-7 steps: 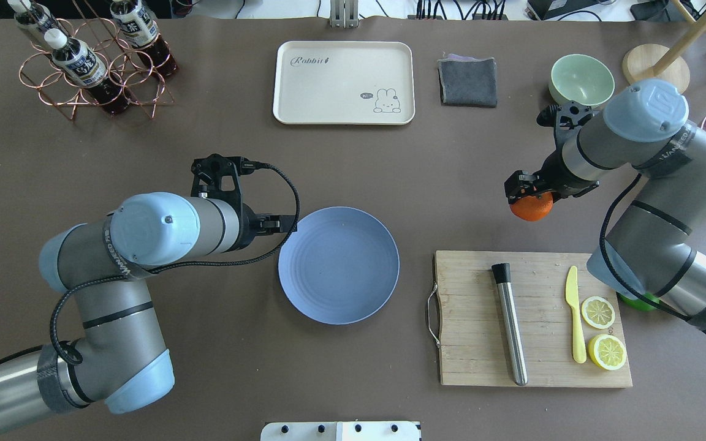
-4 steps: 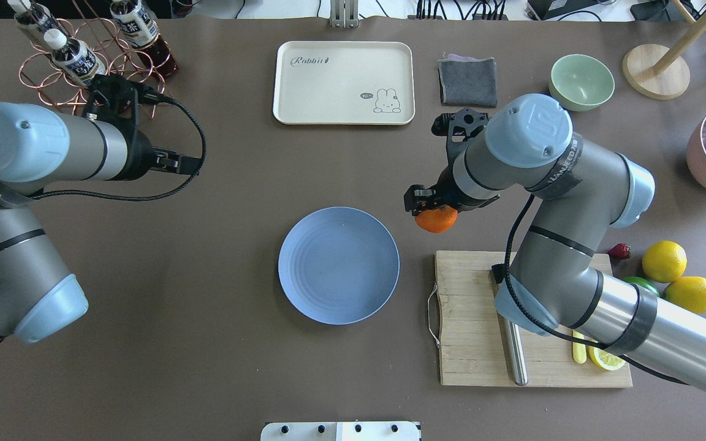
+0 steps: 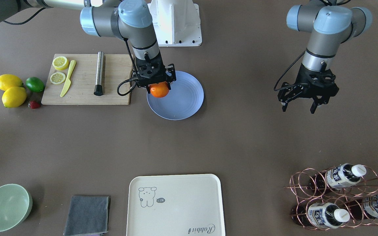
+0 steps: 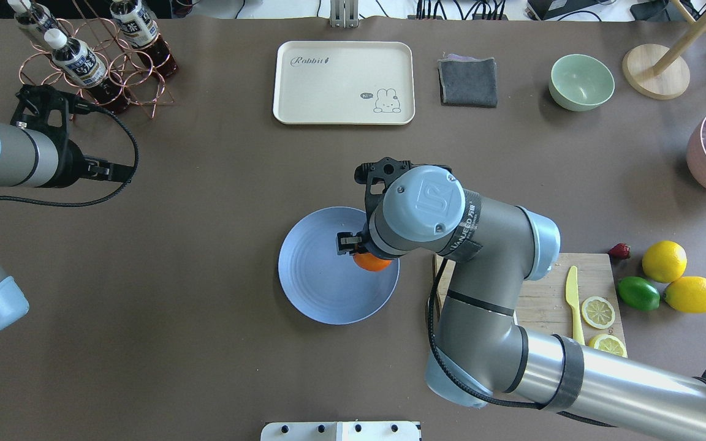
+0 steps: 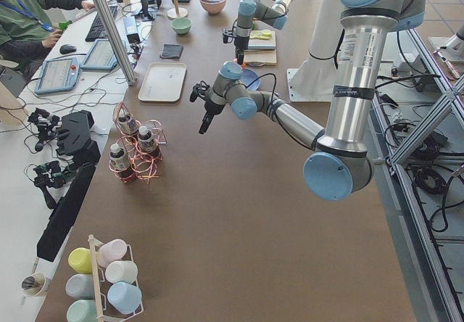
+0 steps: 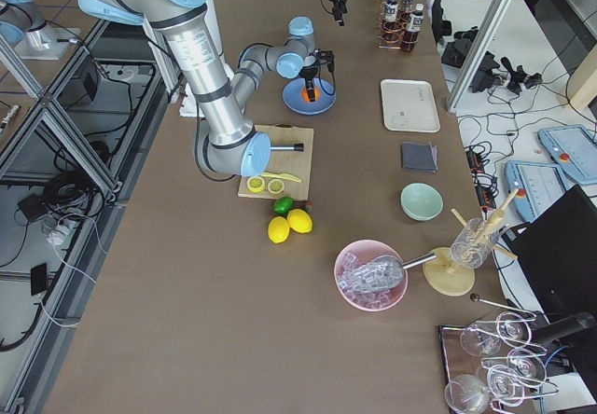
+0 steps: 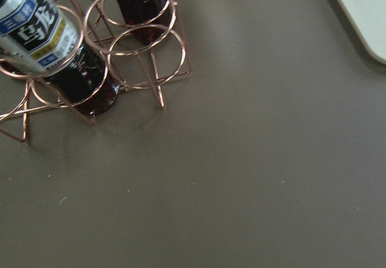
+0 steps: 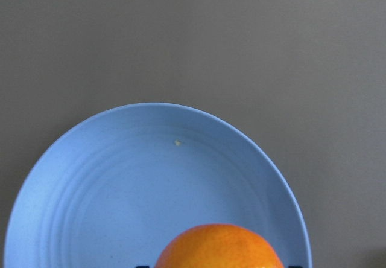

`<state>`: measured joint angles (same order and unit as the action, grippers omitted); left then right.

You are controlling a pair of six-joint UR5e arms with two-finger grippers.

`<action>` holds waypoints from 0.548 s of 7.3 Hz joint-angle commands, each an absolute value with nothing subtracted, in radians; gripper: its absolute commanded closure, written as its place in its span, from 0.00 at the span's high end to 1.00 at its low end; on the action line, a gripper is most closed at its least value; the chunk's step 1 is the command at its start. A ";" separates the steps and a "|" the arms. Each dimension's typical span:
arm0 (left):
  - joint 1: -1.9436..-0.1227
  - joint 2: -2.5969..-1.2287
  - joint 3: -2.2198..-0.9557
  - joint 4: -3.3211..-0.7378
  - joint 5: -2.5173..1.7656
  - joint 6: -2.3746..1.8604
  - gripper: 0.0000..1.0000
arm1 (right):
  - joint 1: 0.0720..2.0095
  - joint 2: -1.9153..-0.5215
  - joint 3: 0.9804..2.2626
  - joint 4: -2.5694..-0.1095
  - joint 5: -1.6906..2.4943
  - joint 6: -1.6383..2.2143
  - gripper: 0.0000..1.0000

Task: Pick orange to plate
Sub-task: 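Lower the orange onto the blue plate and open the right gripper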

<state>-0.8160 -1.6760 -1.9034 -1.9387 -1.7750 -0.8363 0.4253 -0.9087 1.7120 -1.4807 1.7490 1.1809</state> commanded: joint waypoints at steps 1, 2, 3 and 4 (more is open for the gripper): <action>-0.897 -1.625 -1.896 -1.931 -1.946 -0.830 0.98 | 0.403 -0.815 1.606 -1.471 1.729 1.193 0.00; -0.900 -1.603 -1.888 -1.934 -1.950 -0.830 0.98 | 0.391 -0.813 1.595 -1.470 1.718 1.192 0.00; -0.905 -1.603 -1.887 -1.934 -1.950 -0.830 0.98 | 0.388 -0.808 1.579 -1.471 1.701 1.190 0.00; -0.905 -1.605 -1.887 -1.934 -1.951 -0.830 0.98 | 0.388 -0.811 1.550 -1.471 1.691 1.190 0.00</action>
